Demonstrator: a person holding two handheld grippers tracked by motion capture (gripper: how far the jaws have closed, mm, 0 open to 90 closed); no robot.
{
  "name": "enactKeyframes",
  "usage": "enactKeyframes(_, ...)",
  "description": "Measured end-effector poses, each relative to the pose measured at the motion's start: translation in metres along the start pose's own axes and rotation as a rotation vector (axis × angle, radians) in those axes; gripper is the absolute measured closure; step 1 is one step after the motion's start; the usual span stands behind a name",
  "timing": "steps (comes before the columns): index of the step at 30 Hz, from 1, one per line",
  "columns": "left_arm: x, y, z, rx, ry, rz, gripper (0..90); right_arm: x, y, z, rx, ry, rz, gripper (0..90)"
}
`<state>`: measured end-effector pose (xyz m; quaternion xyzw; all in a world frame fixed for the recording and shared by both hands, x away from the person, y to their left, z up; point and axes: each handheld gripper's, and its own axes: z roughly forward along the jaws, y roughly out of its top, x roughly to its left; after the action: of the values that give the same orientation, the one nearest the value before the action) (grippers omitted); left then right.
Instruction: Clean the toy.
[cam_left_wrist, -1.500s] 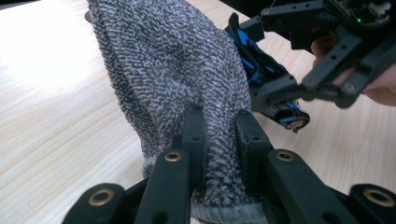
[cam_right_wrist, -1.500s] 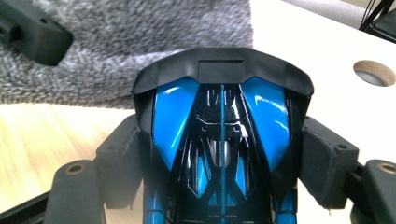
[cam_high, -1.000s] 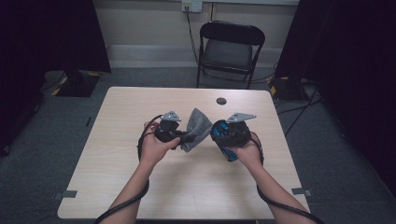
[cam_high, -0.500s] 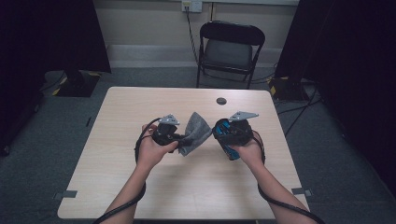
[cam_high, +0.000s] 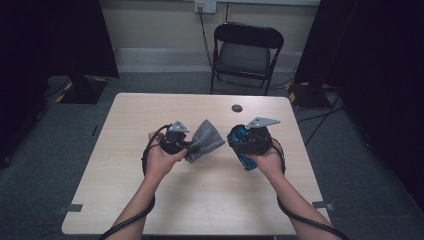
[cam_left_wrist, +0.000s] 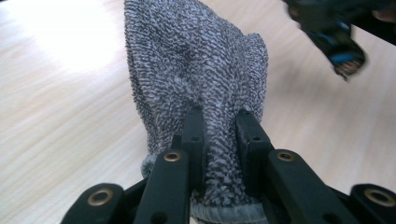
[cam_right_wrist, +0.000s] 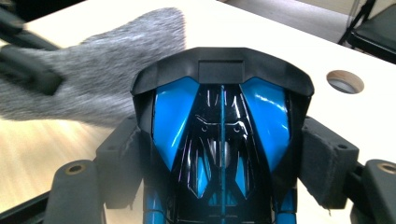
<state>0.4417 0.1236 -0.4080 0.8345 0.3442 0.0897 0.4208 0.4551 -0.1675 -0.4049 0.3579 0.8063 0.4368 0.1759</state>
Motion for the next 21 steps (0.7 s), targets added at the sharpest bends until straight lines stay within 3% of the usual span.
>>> enactKeyframes(2, 0.001, 0.002, 0.002, -0.015, 0.011, -0.013, 76.3, 0.003, 0.001, 0.000, -0.005, 0.005, -0.007, 25.1)
enactKeyframes(12, -0.008, 0.014, 0.018, -0.031, 0.043, 0.016, 75.8, 0.016, 0.005, 0.005, -0.006, 0.039, -0.025, 25.1)
enactKeyframes(21, -0.019, 0.021, 0.023, -0.033, -0.002, 0.030, 75.9, 0.017, 0.002, 0.007, -0.004, 0.033, -0.024, 25.1)
